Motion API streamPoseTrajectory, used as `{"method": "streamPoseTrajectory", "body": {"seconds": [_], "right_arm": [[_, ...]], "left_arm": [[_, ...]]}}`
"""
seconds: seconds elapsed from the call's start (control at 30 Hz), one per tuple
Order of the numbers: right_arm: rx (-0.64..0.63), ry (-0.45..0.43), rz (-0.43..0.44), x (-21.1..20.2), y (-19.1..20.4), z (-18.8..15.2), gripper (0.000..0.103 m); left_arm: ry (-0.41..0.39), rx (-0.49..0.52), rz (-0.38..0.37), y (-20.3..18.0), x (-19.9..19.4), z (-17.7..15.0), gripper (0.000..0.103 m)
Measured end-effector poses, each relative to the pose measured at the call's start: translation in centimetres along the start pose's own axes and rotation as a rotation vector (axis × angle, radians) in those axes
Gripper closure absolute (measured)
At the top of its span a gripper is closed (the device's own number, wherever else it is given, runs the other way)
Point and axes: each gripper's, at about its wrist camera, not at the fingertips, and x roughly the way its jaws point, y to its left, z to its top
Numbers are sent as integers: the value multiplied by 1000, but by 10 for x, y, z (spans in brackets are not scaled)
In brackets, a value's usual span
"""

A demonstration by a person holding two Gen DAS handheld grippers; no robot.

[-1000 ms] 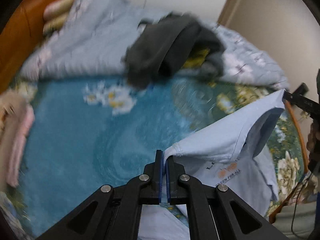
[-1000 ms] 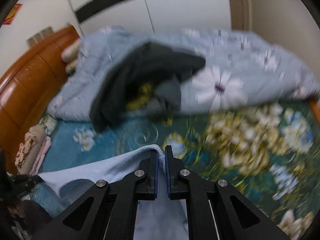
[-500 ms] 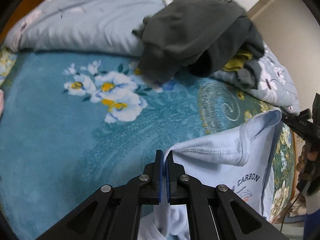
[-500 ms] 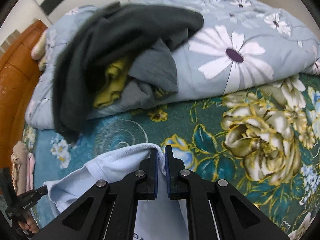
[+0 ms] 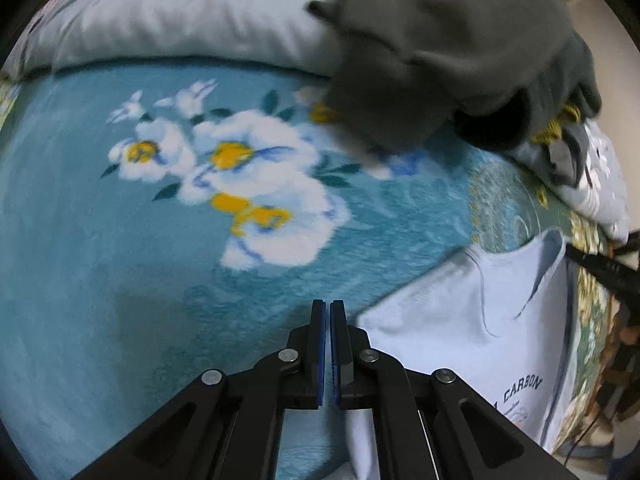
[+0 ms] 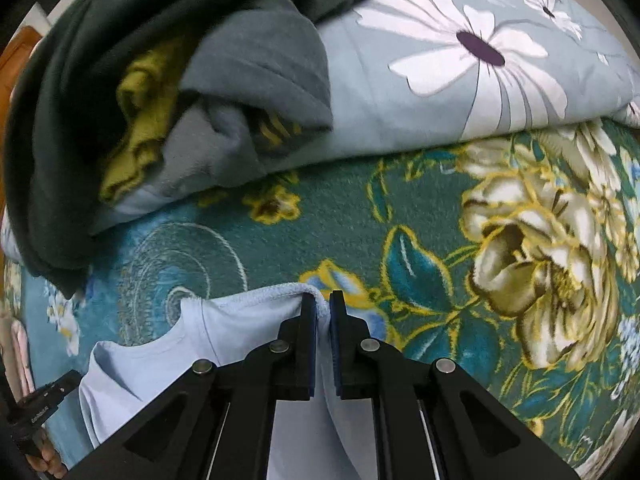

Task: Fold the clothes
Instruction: 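Lay the T-shirt flat on the sheet with both grippers, collar first, then open both grippers and release the T-shirt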

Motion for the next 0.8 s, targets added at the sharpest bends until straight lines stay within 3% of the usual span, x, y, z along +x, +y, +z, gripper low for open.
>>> {"method": "streamPoseTrajectory", "body": {"seconds": [0.27,0.37,0.43,0.5,0.6,0.67,0.8], "right_arm": [[-26,15,43,-2,0,1,95],[-52,-31,71,-27,-6,-6,83],[-68,-77,86,-49,-12,-13,75],[-84,-123,101,-71,-19,-19,68],[-108,-190,123,-102,-29,-31,58],[-125,-204,119,-114,-49,-59,56],[-147,-137,73,-115,-78,-136,55]], "left_arm": [[-109,-94,-137,8,-40,-25,100],[-161,-59,-141,-11,-54,-43,99],[-203,-29,-127,-24,-63,-57,94],[-246,-21,-112,-30,-69,-67,74],[-299,-30,-105,-38,-73,-86,65],[-292,-50,-109,-37,-68,-98,65],[-277,-61,-96,-34,-70,-106,63]]}}
